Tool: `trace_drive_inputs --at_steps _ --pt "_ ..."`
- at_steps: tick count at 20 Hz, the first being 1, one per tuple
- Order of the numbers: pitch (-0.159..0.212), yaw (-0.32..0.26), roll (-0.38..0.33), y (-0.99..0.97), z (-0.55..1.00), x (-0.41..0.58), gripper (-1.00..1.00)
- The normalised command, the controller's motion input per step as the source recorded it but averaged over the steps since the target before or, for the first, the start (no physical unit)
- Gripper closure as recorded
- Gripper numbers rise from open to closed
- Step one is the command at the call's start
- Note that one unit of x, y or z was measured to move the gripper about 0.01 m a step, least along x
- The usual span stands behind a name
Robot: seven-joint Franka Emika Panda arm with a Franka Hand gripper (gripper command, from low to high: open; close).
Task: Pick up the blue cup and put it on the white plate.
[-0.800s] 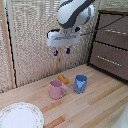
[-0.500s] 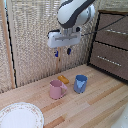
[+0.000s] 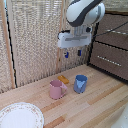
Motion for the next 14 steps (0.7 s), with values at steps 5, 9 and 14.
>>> trace_drive_inputs --at_steps 5,9,14 --pt "0.000 -0.050 0.038 -0.67 -0.14 -0.194 -1.00" --pt "0.000 -0.066 0.003 -0.44 -0.25 -0.396 -1.00" --pt "0.000 -0.023 -0.001 -0.28 -0.33 -0.368 -1.00"
